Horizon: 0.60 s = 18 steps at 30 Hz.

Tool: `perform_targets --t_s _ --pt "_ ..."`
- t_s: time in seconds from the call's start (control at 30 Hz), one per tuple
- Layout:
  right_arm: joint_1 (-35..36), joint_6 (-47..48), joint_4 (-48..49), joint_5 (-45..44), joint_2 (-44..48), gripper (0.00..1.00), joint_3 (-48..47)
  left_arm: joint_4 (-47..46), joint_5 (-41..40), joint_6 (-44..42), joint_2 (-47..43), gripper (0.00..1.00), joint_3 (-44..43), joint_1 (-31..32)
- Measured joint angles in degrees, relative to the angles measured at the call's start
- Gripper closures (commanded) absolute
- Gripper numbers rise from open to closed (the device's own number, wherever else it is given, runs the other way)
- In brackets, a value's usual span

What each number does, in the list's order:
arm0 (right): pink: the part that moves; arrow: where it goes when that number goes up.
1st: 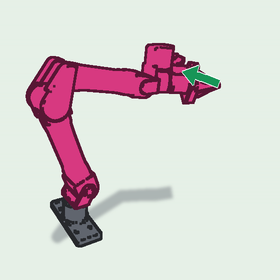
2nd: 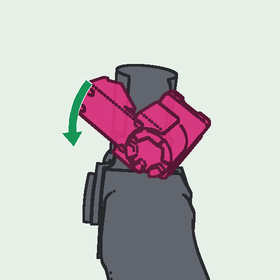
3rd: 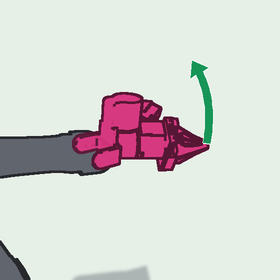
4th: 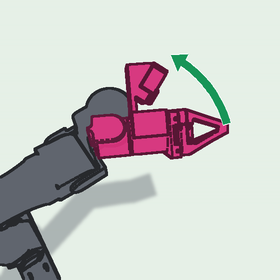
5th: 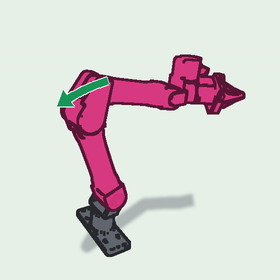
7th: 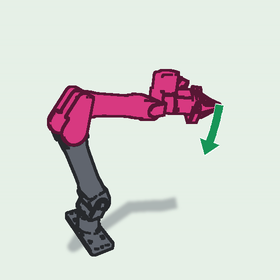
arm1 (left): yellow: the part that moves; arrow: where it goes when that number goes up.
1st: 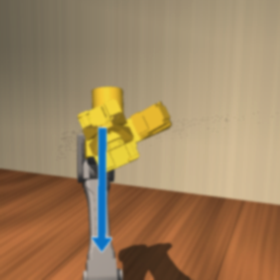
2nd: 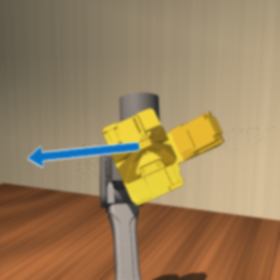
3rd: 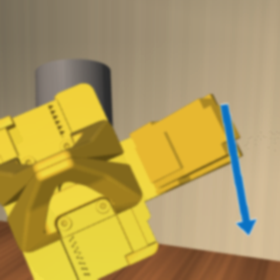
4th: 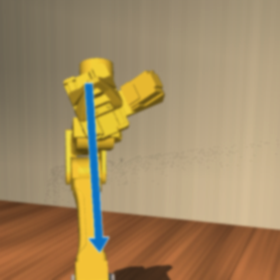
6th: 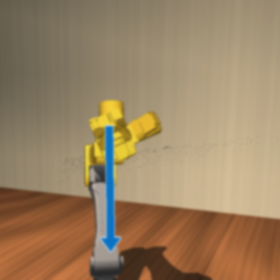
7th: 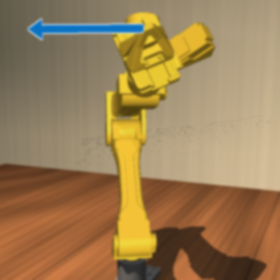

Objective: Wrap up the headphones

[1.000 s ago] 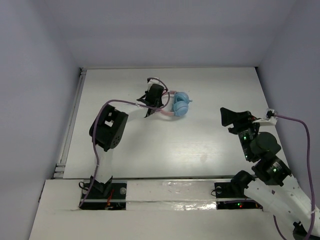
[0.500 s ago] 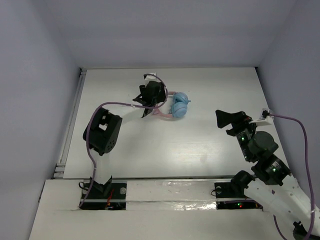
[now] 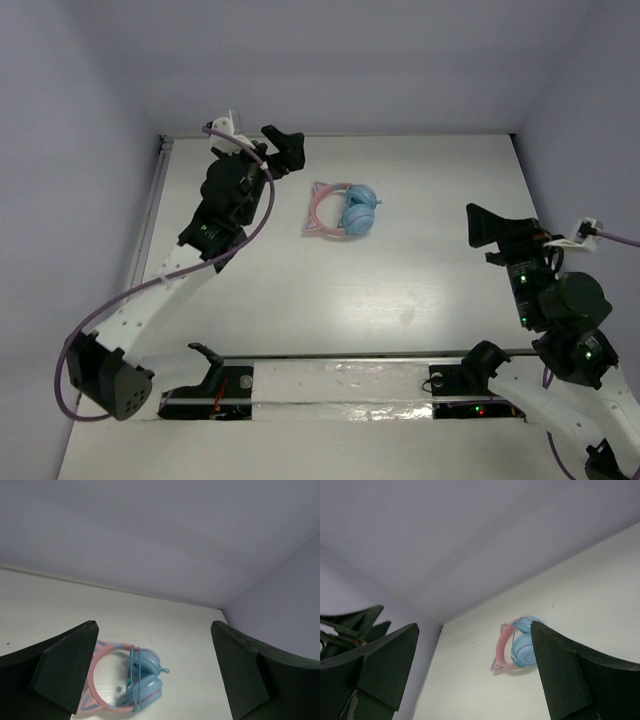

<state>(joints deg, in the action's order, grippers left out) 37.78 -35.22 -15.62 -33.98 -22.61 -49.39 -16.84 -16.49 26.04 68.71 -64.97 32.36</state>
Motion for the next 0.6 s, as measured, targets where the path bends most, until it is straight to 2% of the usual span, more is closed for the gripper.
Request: perform_targets --t_s 0.23,0.43,0.6 --pt "-0.02 2.51 -0.63 -3.48 5.01 0.00 -6.21 9.79 0.79 1.44 -15.96 0.01 6.54 -0.02" --pt "0.00 4.42 -0.35 -6.64 8.41 0.00 -7.78 15.65 -0.50 1.03 -30.05 0.01 8.04 -0.09" --pt "-0.02 5.18 -0.26 -7.43 7.32 0.00 -7.96 17.38 -1.70 -0.13 -35.19 0.01 8.28 -0.22"
